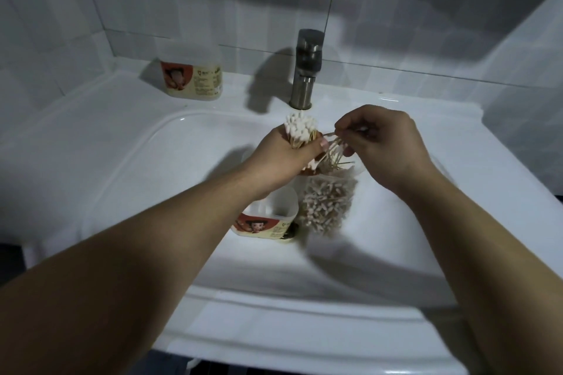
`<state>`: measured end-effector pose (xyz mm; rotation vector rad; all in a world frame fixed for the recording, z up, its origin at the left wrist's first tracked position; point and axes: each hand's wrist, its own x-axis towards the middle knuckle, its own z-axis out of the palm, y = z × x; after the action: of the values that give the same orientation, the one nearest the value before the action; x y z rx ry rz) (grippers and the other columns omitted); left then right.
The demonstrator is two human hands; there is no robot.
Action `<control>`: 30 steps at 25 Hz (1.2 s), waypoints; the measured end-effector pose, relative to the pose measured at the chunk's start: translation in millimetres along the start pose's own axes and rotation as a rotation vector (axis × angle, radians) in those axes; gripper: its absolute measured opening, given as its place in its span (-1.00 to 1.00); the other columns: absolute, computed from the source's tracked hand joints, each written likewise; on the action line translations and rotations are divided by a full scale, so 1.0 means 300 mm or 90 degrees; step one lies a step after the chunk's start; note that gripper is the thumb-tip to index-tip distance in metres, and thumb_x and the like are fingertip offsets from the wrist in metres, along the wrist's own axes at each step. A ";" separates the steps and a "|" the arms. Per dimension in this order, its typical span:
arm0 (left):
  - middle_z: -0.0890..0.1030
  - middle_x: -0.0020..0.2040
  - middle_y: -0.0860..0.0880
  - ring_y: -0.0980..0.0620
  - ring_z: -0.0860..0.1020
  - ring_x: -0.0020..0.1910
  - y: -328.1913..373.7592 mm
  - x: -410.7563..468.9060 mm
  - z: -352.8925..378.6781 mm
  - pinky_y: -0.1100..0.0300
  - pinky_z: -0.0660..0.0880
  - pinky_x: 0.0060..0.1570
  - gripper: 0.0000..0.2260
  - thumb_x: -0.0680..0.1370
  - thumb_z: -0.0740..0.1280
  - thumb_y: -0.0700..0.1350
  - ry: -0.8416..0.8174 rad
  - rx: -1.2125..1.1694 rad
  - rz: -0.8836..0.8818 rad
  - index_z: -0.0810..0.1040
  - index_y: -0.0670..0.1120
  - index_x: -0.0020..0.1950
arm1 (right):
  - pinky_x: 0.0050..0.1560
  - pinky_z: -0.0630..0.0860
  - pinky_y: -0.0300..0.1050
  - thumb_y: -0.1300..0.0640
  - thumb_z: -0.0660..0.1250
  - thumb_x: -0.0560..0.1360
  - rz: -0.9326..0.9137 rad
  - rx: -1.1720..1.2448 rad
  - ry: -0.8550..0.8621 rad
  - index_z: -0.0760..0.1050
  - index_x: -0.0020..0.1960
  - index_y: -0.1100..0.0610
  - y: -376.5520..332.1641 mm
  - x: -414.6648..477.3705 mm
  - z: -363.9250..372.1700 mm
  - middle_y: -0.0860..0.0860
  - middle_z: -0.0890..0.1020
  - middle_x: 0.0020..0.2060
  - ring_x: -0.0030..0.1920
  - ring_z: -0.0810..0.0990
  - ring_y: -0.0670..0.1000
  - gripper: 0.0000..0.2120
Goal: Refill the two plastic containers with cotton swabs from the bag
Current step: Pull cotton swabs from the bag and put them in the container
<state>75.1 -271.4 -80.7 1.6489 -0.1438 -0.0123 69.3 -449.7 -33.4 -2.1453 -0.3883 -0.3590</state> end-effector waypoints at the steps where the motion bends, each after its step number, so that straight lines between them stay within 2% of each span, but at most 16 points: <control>1: 0.73 0.06 -0.10 -0.12 0.70 0.09 0.002 -0.006 0.003 -0.20 0.63 0.13 -0.76 0.53 0.46 -0.05 -0.026 0.006 0.003 0.64 -0.09 0.16 | -0.16 0.60 -0.19 0.28 0.44 0.53 -0.003 0.003 -0.013 0.62 -0.15 -0.08 0.000 -0.002 0.011 -0.09 0.69 -0.29 -0.31 0.69 -0.07 -0.74; 3: 0.73 0.02 -0.18 -0.22 0.70 0.05 0.005 -0.014 0.007 -0.23 0.63 0.11 -0.84 0.57 0.46 -0.19 -0.053 0.009 0.001 0.64 -0.15 0.14 | -0.13 0.61 -0.20 0.28 0.44 0.52 -0.004 0.007 -0.038 0.63 -0.16 -0.11 -0.001 -0.006 0.032 -0.13 0.70 -0.27 -0.27 0.70 -0.09 -0.72; 5: 0.72 -0.01 -0.22 -0.27 0.69 0.02 0.012 -0.018 0.010 -0.18 0.62 0.05 -0.89 0.57 0.44 -0.25 -0.052 0.023 0.009 0.63 -0.17 0.08 | -0.10 0.63 -0.17 0.28 0.44 0.51 -0.001 0.006 -0.047 0.63 -0.19 -0.14 0.002 -0.005 0.042 -0.14 0.70 -0.26 -0.24 0.70 -0.10 -0.69; 6: 0.72 -0.04 -0.21 -0.26 0.70 -0.02 0.016 -0.019 0.010 -0.15 0.63 0.00 -0.92 0.57 0.42 -0.27 -0.050 0.029 0.018 0.63 -0.16 0.05 | -0.09 0.64 -0.15 0.29 0.44 0.51 0.002 0.009 -0.046 0.63 -0.19 -0.13 0.003 -0.004 0.042 -0.13 0.70 -0.26 -0.25 0.70 -0.09 -0.69; 9: 0.70 -0.14 -0.09 -0.04 0.67 -0.16 0.015 -0.016 0.002 0.03 0.62 -0.12 -0.90 0.60 0.37 -0.28 -0.047 0.039 0.031 0.62 -0.10 0.01 | -0.08 0.65 -0.07 0.29 0.44 0.51 0.013 0.028 -0.034 0.64 -0.17 -0.08 0.004 0.000 0.038 -0.06 0.71 -0.26 -0.27 0.71 -0.03 -0.74; 13: 0.72 -0.08 0.02 0.06 0.68 -0.08 0.006 -0.006 -0.005 0.13 0.62 -0.09 -0.85 0.62 0.37 -0.24 -0.047 0.036 0.031 0.63 -0.02 0.10 | -0.14 0.62 -0.13 0.31 0.44 0.51 0.046 0.069 0.009 0.65 -0.15 -0.01 0.000 0.008 0.027 0.00 0.71 -0.29 -0.29 0.72 0.02 -0.78; 16: 0.69 -0.15 -0.01 0.09 0.65 -0.22 -0.004 0.004 -0.010 0.16 0.57 -0.19 -0.87 0.61 0.38 -0.25 -0.025 0.027 -0.014 0.63 -0.13 0.14 | -0.08 0.65 -0.03 0.32 0.43 0.51 0.072 0.093 0.052 0.65 -0.15 0.01 0.013 0.020 0.009 -0.02 0.70 -0.32 -0.30 0.72 0.03 -0.78; 18: 0.67 -0.20 -0.05 0.04 0.61 -0.26 -0.008 0.008 -0.012 0.09 0.59 -0.16 -0.90 0.60 0.41 -0.23 -0.004 0.018 -0.038 0.63 -0.18 0.10 | -0.03 0.66 0.00 0.33 0.42 0.51 0.085 0.087 0.066 0.64 -0.16 0.00 0.023 0.026 0.001 -0.02 0.70 -0.34 -0.28 0.73 0.02 -0.77; 20: 0.65 -0.23 -0.11 -0.04 0.59 -0.26 -0.009 0.013 -0.015 0.01 0.58 -0.12 -0.89 0.60 0.41 -0.20 0.024 -0.008 -0.053 0.63 -0.22 0.06 | 0.00 0.67 -0.01 0.34 0.41 0.51 0.093 0.085 0.080 0.64 -0.17 0.00 0.029 0.029 -0.004 -0.02 0.69 -0.34 -0.27 0.73 0.01 -0.75; 23: 0.60 -0.28 -0.14 -0.09 0.58 -0.27 -0.004 0.017 -0.020 0.03 0.54 -0.12 -0.89 0.62 0.39 -0.14 0.057 -0.031 -0.065 0.60 -0.18 -0.03 | 0.02 0.68 0.02 0.35 0.40 0.52 0.094 0.090 0.095 0.63 -0.16 0.01 0.031 0.031 -0.008 -0.03 0.68 -0.32 -0.26 0.73 0.02 -0.75; 26: 0.68 -0.24 -0.02 0.01 0.64 -0.19 -0.002 0.020 -0.021 0.02 0.61 -0.01 -0.85 0.64 0.36 -0.06 0.086 -0.044 -0.067 0.62 -0.11 -0.05 | 0.04 0.68 0.07 0.36 0.40 0.52 0.097 0.103 0.086 0.64 -0.16 0.02 0.033 0.031 -0.004 -0.02 0.68 -0.33 -0.27 0.73 0.03 -0.76; 28: 0.74 -0.16 0.07 0.10 0.68 -0.07 -0.001 0.022 -0.021 0.05 0.62 0.06 -0.84 0.66 0.33 -0.01 0.095 -0.021 -0.062 0.64 -0.06 0.04 | 0.06 0.67 0.13 0.35 0.41 0.51 0.091 0.115 0.083 0.65 -0.16 0.03 0.035 0.030 0.002 -0.02 0.69 -0.33 -0.27 0.73 0.05 -0.76; 30: 0.76 -0.07 0.06 0.12 0.70 0.03 0.005 0.021 -0.017 0.05 0.62 0.12 -0.85 0.66 0.32 -0.02 0.102 -0.023 -0.048 0.64 -0.05 0.09 | 0.06 0.67 0.15 0.35 0.41 0.52 0.087 0.125 0.082 0.65 -0.14 0.04 0.034 0.028 0.006 -0.02 0.69 -0.32 -0.26 0.73 0.05 -0.78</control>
<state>81.7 -267.2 -78.2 1.6115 0.0400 0.0602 81.3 -452.8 -38.6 -1.9333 -0.1940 -0.3641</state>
